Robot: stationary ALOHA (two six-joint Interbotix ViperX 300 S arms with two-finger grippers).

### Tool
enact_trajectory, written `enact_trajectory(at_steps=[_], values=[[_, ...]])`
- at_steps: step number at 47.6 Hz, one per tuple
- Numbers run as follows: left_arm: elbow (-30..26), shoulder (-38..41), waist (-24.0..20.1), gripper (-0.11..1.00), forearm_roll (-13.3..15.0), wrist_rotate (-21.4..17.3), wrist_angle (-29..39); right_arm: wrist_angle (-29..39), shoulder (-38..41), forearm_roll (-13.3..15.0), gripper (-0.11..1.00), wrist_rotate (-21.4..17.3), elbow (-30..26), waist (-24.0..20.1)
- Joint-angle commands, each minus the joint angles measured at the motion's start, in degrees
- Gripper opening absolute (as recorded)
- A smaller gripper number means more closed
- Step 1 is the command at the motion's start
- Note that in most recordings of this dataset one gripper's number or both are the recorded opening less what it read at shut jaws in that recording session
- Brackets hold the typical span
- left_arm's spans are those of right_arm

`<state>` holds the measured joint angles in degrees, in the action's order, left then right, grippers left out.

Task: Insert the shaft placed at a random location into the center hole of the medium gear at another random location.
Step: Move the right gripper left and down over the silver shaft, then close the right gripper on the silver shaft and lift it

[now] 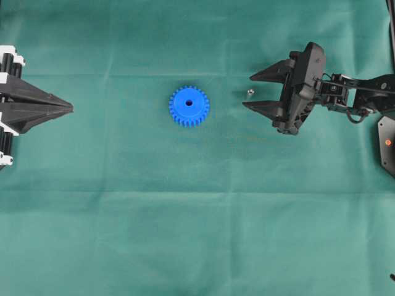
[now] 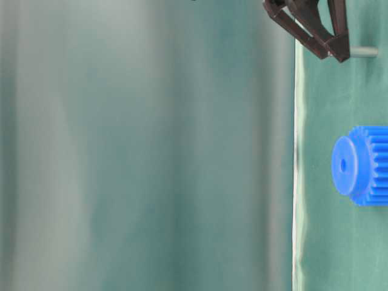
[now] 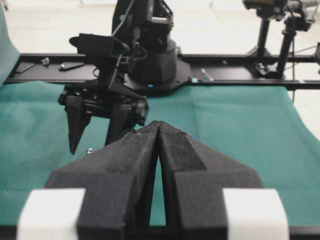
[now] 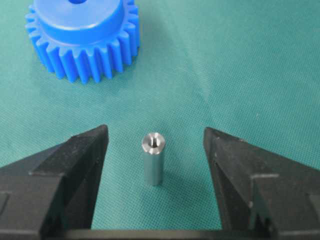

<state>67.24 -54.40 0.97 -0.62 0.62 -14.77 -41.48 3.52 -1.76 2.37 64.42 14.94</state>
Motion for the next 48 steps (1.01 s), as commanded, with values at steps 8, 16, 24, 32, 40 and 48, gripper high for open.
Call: enact_trajectory(at_steps=[8,16,24,32,40,48], values=[[-1.14,0.35,0.18,0.0,-0.09,0.0,0.09,-0.7,-0.53,-0.26,0.47,0.35,-0.88,0.26],[-1.14,0.35,0.18,0.0,-0.09,0.0,0.09,-0.7,-0.53,-0.09,0.13,0.35,-0.88,0.26],[-1.14,0.35,0.18,0.0,-0.09,0.0,0.35,-0.7,-0.53,-0.09,0.13,0.35,-0.88,0.26],[-1.14,0.35,0.18,0.0,-0.09,0.0,0.35,-0.62,-1.05,0.0,0.14,0.35,-0.97,0.26],[-1.14,0.35,0.18,0.0,-0.09,0.0,0.35,2.64,-5.71,-0.09,0.13,0.26,-1.41,0.18],[-1.14,0.35,0.18,0.0,-0.09,0.0,0.35,10.37,-12.92,0.0,0.13,0.53,-2.81,0.18]])
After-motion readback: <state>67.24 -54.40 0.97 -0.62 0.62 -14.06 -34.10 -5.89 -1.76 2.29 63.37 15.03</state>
